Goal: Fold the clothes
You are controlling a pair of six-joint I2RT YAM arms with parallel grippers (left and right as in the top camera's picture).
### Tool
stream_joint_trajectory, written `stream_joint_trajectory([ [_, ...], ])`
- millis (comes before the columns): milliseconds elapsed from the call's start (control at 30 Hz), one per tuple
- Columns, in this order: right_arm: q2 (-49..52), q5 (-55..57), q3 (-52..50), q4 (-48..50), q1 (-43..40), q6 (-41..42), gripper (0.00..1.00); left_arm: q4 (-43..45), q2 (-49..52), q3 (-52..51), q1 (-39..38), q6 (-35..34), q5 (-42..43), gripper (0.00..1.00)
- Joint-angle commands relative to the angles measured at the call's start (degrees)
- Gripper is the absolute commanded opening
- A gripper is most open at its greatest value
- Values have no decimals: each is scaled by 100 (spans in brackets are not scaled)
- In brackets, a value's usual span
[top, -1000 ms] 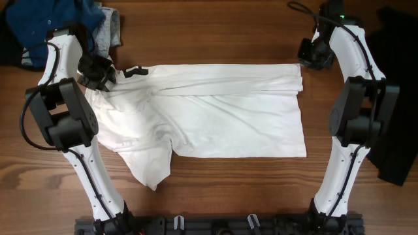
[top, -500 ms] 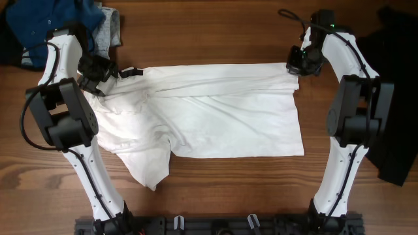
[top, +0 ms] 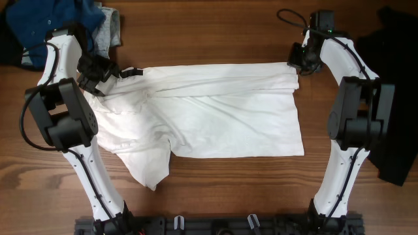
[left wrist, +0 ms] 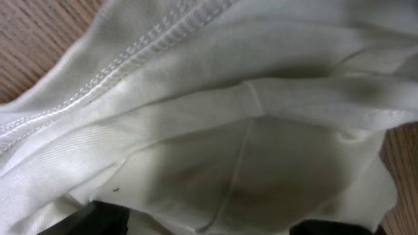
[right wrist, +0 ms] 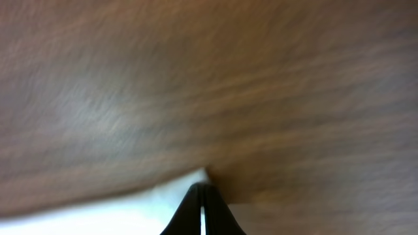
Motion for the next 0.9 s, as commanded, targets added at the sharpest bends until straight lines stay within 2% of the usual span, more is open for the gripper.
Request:
stream_joint_trajectory([
  [0,44,568,-90,229,-90,133,4,214,138,-168,-7,365,144,77],
  [167,44,516,-85,326,-291,127,4,256,138,-168,-149,466,160,77],
  [233,44,457,-17,258,-339,-42,4,297,116,-168,-195,592,160,74],
  [333,24,431,422,-190,-315,-184,4,280,20,-168,-221,610,48,56],
  [367,2,431,531,-293,-306,-181,4,278,-22,-168,-219,614,33,47],
  [467,-216,216,938,-603,-269,-188,4,278,-249,-168,-219,619,-149,10],
  [500,-321,26,1062,-697,-251,-195,4,280,-356,-168,-223,684,-184,4],
  [633,-557,-817,1174,-911,-107,-330,4,278,-634,-168,-236,822,-186,4],
  [700,-553,-907,1165,-1093,7,-319,4,256,-680,-168,-234,863,-188,9],
  [733,-516,-890,1126,-1147,81,-337,4,232,-680,-168,-234,863,-186,22],
  [767,-509,-870,1067,-1187,142,-332,4,195,-680,-168,-227,863,-188,40],
  [800,-472,-859,988,-1182,208,-328,4,146,-675,-168,-225,863,-195,52],
  [867,-402,-859,861,-1178,326,-310,4,35,-675,-168,-216,863,-229,57],
])
